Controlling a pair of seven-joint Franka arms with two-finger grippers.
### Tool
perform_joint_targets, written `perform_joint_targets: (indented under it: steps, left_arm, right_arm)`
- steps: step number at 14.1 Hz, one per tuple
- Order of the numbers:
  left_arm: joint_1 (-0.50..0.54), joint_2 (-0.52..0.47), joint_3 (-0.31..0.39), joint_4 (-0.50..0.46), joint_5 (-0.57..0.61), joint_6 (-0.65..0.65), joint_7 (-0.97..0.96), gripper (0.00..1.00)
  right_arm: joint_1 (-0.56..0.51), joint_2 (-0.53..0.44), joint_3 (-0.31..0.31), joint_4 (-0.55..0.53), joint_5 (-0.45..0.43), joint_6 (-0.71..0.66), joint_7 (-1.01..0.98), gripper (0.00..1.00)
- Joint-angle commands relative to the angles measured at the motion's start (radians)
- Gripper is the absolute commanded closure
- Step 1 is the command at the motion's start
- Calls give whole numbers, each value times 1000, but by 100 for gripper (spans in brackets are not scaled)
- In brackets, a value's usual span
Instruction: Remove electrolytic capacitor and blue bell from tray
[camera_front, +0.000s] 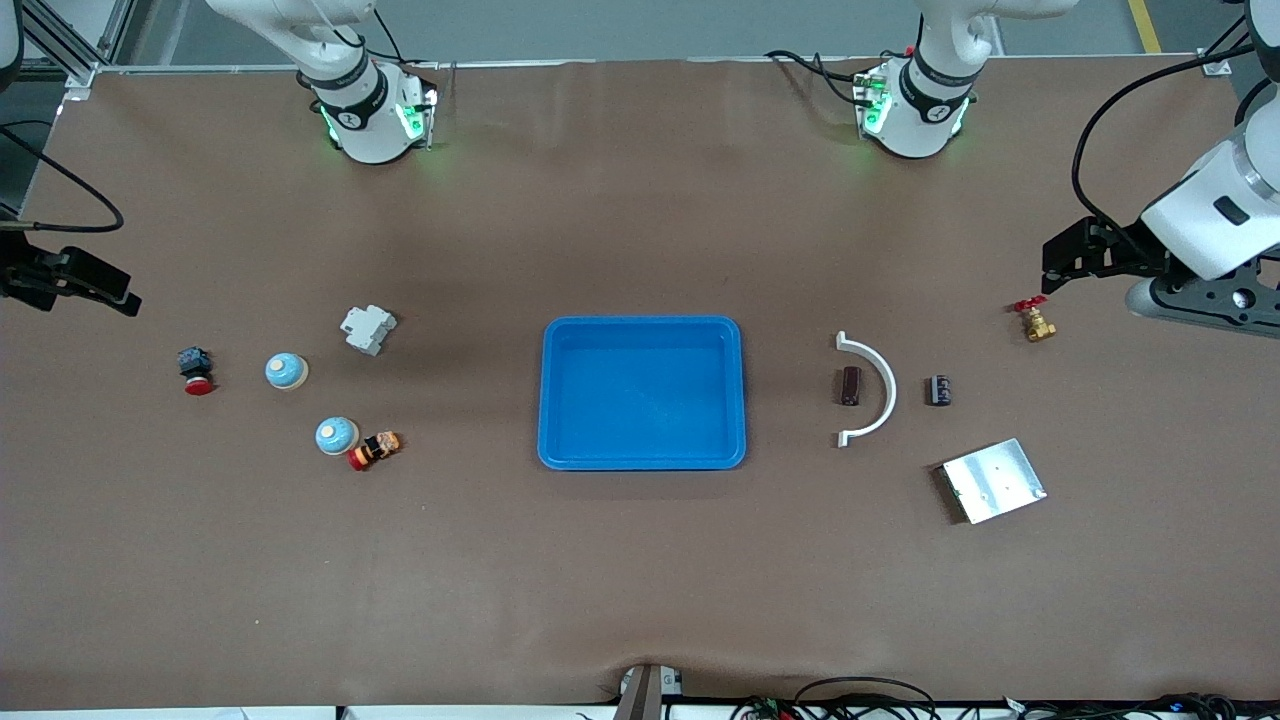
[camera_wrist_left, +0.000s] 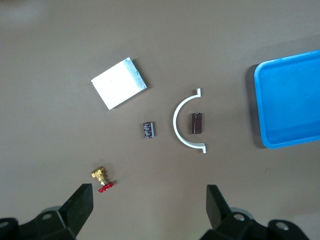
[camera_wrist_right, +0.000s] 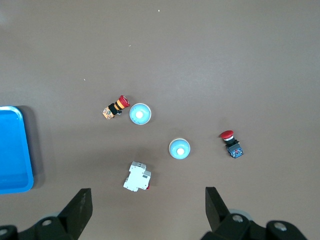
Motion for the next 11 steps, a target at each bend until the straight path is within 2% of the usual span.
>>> perform_joint_targets:
  steps: [1,11]
  left_arm:
    - [-6,-35,9,-14,-14,-3,-40,0]
    - [9,-30,12,-14,-15,55,-88,0]
  right_arm:
    - [-15,-18,7,-13,10,-2,-6,0]
    - [-15,-18,7,-14,10,-2,-6,0]
